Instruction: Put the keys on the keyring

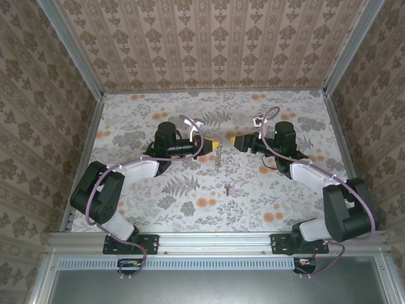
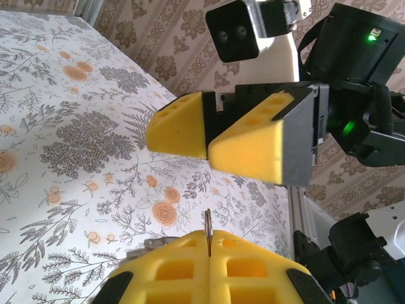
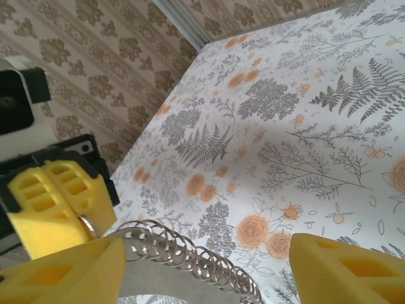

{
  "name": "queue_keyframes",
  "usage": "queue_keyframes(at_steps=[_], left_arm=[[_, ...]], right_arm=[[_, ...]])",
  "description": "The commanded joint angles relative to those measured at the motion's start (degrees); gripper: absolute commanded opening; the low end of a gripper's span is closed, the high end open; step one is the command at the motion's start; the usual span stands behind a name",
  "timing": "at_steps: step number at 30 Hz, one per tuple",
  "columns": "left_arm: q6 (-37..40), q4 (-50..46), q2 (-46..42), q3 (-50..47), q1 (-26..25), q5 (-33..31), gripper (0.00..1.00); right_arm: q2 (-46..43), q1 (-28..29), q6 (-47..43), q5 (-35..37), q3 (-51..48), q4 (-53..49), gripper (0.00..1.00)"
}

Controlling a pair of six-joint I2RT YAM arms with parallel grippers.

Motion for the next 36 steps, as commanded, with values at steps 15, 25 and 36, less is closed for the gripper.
queue_keyframes(at_steps=[15, 25, 36], left_arm=[[8.62, -8.64, -4.43, 3.74, -0.19, 4.32, 0.00], [14.24, -17.37, -6.03, 6.38, -0.19, 6.05, 0.00], [14.31, -17.93, -4.18, 8.05, -0.27, 7.38, 0.00]], right_arm=[[-0.43, 3.46, 7.07, -7.27, -3.63, 15.85, 0.48], [1.53, 5.37, 4.58, -13.54, -1.40, 13.45, 0.40], [3.12, 5.56, 4.25, -13.74, -1.07, 13.87, 0.32]])
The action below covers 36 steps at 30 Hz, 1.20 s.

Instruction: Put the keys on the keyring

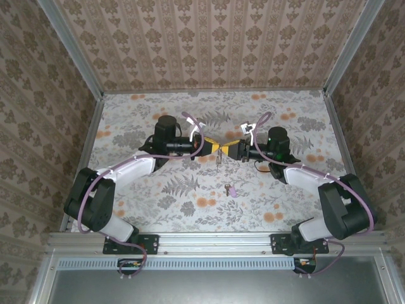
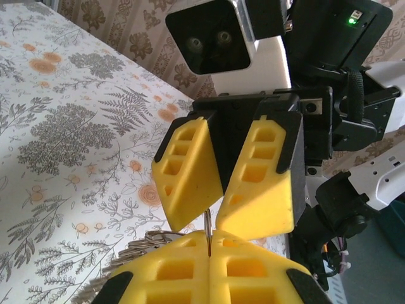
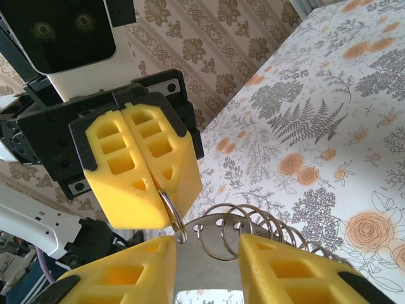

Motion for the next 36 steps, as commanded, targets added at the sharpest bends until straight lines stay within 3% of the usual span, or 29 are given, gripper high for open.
queue_keyframes(at_steps=[1, 18, 22, 27, 30, 32, 36], left_arm=[[1.49, 0.12, 0.28, 2.48, -0.27, 2.10, 0.00], [1.29, 0.19, 1.99, 3.07, -1.12, 3.05, 0.00], [1.16, 0.11, 2.21, 3.36, -1.33, 3.12, 0.00], [1.02, 0.19, 2.13, 3.26, -1.33, 2.81, 0.00], [-0.42, 1.62, 1.41, 2.38, -1.16, 0.10, 0.00], [-3.64, 6.02, 0.22, 0.29, -0.53, -3.04, 0.09], [-8.96, 11.46, -2.86, -3.82, 0.86, -8.95, 0.38]], right_arm=[[0.74, 0.29, -1.17, -1.50, 1.82, 1.17, 0.32], [-0.60, 0.37, -0.71, -1.03, 2.69, 1.01, 0.30], [-0.46, 0.31, -0.72, -1.06, 2.99, 0.82, 0.21], [-0.66, 0.35, -1.33, -0.97, 2.80, 0.04, 0.00], [-0.82, 0.33, -1.56, 0.40, 2.46, -0.17, 0.00], [-0.99, 0.27, -1.52, 2.21, 1.93, 0.41, 0.00], [-1.18, 0.29, -0.39, 4.55, 1.30, 2.69, 0.00]])
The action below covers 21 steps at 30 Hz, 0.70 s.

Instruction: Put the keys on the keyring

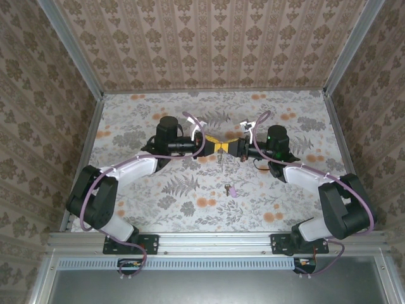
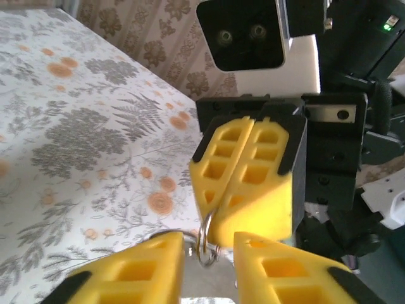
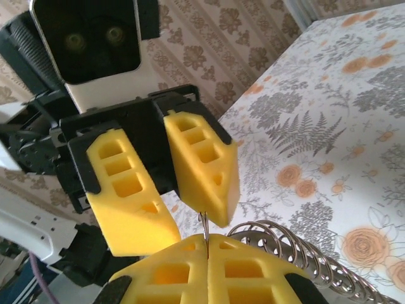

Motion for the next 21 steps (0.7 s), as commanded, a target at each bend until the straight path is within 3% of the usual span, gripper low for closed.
queue_keyframes(at_steps=[1, 4, 6, 10, 21], left_arm=[[-5.18, 7.09, -4.43, -3.04, 1.15, -5.99, 0.42], [-7.48, 9.04, -6.67, -5.65, 1.24, -9.48, 0.51], [-8.97, 10.36, -7.51, -6.87, 1.33, -11.01, 0.52], [-12.63, 14.47, -8.01, -9.30, 1.24, -13.55, 0.51], [-19.04, 24.92, -4.45, -11.15, 0.64, -13.25, 0.45]], right_arm=[[-1.31, -0.08, 1.00, 3.20, -0.23, 3.19, 0.00], [-1.19, -0.06, 2.85, 4.80, -0.61, 5.78, 0.00], [-1.05, 0.01, 4.12, 5.70, -1.03, 7.64, 0.00], [0.00, 0.52, 7.72, 7.93, -1.64, 12.14, 0.00], [2.59, 3.26, 12.67, 11.60, -0.53, 17.28, 0.00]])
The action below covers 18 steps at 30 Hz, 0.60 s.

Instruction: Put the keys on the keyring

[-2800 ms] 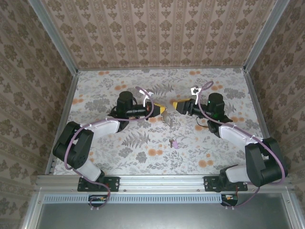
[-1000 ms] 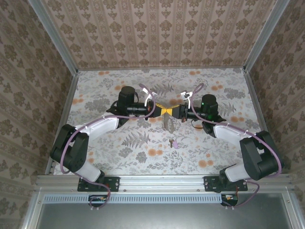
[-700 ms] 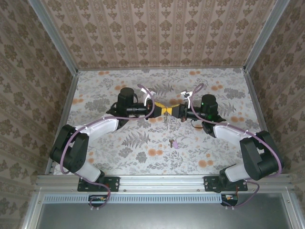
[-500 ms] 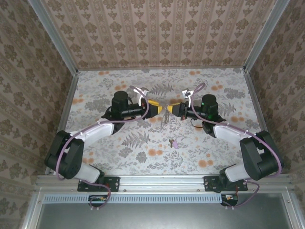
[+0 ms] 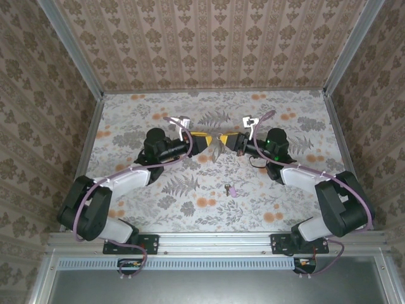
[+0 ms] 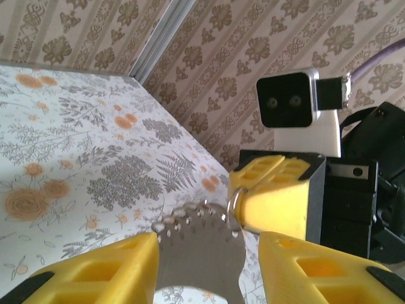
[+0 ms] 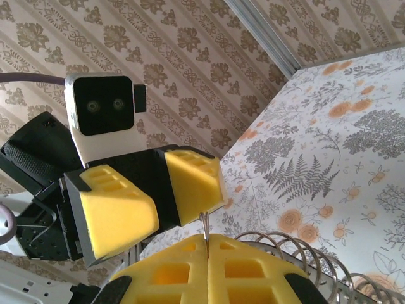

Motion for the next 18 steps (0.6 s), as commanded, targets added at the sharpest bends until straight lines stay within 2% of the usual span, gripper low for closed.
queue_keyframes(at_steps=[1, 18], left_arm=[[-2.77, 6.12, 1.16, -0.34, -0.53, -0.18, 0.45], [-4.41, 10.93, 5.85, 1.31, -2.44, 0.69, 0.44]], right_arm=[[0.95, 0.63, 2.57, 2.47, 0.67, 4.86, 0.00], [3.64, 0.72, 6.25, 3.45, -0.48, 9.74, 0.00]])
